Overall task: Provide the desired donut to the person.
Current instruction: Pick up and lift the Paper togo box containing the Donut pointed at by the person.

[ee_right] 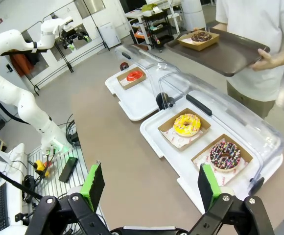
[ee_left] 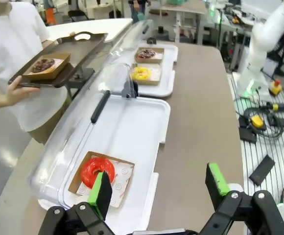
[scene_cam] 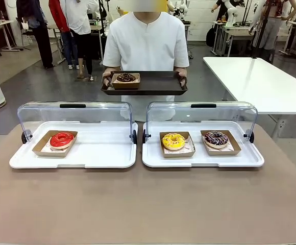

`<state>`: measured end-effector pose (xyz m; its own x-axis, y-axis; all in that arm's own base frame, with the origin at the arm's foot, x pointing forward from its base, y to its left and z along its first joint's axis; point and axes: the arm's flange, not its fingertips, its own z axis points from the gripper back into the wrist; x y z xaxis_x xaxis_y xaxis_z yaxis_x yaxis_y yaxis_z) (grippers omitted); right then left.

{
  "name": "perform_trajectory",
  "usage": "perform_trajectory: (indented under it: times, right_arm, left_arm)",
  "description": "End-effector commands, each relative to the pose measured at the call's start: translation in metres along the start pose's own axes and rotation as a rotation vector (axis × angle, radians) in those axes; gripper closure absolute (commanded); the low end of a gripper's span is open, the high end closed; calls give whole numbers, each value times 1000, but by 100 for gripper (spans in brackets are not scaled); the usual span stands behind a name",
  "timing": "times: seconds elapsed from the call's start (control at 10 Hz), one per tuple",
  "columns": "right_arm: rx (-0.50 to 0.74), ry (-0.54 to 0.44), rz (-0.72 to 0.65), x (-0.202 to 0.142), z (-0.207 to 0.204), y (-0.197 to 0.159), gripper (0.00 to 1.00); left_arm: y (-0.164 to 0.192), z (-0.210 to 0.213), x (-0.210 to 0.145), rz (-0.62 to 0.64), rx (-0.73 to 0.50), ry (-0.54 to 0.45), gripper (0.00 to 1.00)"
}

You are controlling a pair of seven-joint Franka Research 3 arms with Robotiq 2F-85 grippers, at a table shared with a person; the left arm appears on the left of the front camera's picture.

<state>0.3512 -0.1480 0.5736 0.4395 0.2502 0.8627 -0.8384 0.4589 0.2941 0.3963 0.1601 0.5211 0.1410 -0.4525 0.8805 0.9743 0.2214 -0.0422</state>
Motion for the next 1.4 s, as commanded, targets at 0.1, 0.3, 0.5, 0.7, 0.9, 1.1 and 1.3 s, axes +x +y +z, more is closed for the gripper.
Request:
perform_trajectory:
  times: [0.1,0.3,0.5,0.7,0.9,1.1,1.3]
  right_arm:
    - [11,-19,9,1,-1,0,0]
    - [11,-19,9,1,-1,0,0]
    - [11,-19,9,1,-1,0,0]
    - [11,-19,9,1,-1,0,0]
    - [11,-19,9,1,-1,0,0]
    - [11,-19,9,1,-1,0,0]
    - [11,-19,9,1,-1,0,0]
  left_arm:
    - [-1,15,31,-56,-25,128,0]
    - [-5,12,22,-38,-1,105,0]
    - [0,11,24,-20,12,88,0]
    - [-2,13,24,-49,-12,103,0]
    - [-1,12,21,-37,-11,98,0]
    - [-4,12,14,-57,8,5,0]
    - [-2,12,17,-62,16,-16,0]
